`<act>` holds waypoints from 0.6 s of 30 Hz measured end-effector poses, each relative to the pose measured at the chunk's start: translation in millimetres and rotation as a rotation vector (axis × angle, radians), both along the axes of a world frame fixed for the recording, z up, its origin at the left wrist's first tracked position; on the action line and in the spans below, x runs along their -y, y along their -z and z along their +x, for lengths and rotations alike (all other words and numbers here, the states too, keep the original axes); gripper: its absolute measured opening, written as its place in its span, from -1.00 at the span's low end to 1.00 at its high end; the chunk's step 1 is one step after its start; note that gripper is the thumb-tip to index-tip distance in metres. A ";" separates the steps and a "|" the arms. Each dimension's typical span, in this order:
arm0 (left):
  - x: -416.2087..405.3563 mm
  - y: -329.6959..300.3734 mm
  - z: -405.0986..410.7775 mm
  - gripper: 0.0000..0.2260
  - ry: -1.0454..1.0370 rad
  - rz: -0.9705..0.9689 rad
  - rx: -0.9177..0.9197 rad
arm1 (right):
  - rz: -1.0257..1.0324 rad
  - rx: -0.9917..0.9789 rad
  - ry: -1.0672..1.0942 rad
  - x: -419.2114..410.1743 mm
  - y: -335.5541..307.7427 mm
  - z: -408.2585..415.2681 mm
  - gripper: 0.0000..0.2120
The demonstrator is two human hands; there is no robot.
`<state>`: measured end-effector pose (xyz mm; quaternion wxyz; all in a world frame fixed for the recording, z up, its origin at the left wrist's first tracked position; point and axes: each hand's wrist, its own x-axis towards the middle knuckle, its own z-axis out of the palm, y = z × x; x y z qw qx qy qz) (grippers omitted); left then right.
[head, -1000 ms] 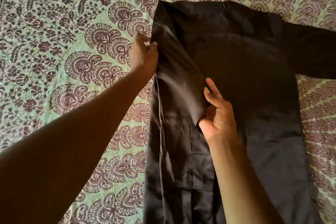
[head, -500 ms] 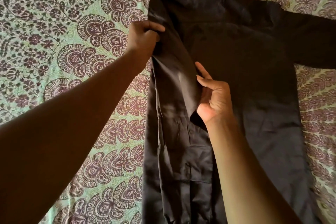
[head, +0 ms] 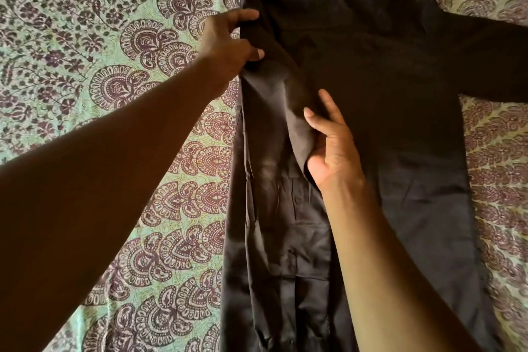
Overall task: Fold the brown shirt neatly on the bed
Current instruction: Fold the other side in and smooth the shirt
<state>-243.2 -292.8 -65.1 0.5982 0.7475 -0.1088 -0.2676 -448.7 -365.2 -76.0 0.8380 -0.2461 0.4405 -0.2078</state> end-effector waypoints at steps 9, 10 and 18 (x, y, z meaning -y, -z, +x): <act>17.3 7.0 -11.7 -0.20 0.139 0.145 0.097 | -0.027 -0.092 -0.033 21.3 7.1 -14.5 -0.57; 17.6 9.0 -12.7 -0.19 0.146 0.160 0.112 | -0.060 -0.144 -0.027 25.1 7.8 -16.5 -0.56; 23.1 8.4 -14.3 -0.21 0.126 0.240 0.170 | -0.260 -0.267 -0.045 43.0 10.3 -22.0 -0.51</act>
